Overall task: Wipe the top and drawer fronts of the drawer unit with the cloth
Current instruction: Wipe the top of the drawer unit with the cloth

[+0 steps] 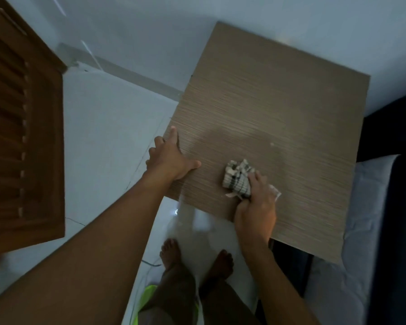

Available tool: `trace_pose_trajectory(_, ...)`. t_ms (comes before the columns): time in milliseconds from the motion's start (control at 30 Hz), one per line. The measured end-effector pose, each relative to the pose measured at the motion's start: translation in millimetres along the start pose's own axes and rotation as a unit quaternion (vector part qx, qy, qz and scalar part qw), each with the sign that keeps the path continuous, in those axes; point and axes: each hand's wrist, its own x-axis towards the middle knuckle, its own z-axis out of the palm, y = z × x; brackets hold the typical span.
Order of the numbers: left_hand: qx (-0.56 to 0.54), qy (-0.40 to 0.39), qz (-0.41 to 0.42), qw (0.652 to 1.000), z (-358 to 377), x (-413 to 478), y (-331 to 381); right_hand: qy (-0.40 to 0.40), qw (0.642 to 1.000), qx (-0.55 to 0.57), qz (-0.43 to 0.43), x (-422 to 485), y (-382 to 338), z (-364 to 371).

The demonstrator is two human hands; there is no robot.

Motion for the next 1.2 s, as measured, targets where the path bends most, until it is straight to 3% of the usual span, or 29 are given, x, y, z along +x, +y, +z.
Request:
trace_pose_trajectory(133,-0.01,0.006,0.004,1.0,0,-1,0,-0.038,0.997,-0.014,-0.07,-44,-8,17)
trace_pose_trajectory(300,-0.009,0.004,0.0,1.0,-1,-2,2,-0.144,0.981,0.012,-0.129,-81,-31,4)
trace_pose_trajectory(433,0.009,0.006,0.001,1.0,0,-1,2,-0.211,0.971,0.066,-0.088,-85,-34,-33)
trace_pose_trajectory(633,0.012,0.011,0.002,1.0,1,1,0,-0.015,0.986,0.11,0.128,-42,11,-72)
trace_pose_trajectory(733,0.011,0.011,0.002,1.0,1,2,-2,0.061,0.98,0.078,0.171,-21,44,-63)
trace_pose_trajectory(900,-0.002,0.022,0.013,1.0,0,2,-6,0.132,0.979,0.021,0.155,-26,32,-10)
trace_pose_trajectory(1000,-0.067,0.048,0.036,0.996,-8,0,-14,0.151,0.982,0.016,0.109,-34,-2,23)
trace_pose_trajectory(1067,-0.135,0.05,0.026,0.989,-19,-1,-17,0.14,0.985,0.025,0.098,-40,-30,45)
trace_pose_trajectory(1200,-0.258,-0.001,-0.078,0.963,-43,5,-25,0.058,0.997,0.017,0.051,-57,-84,81)
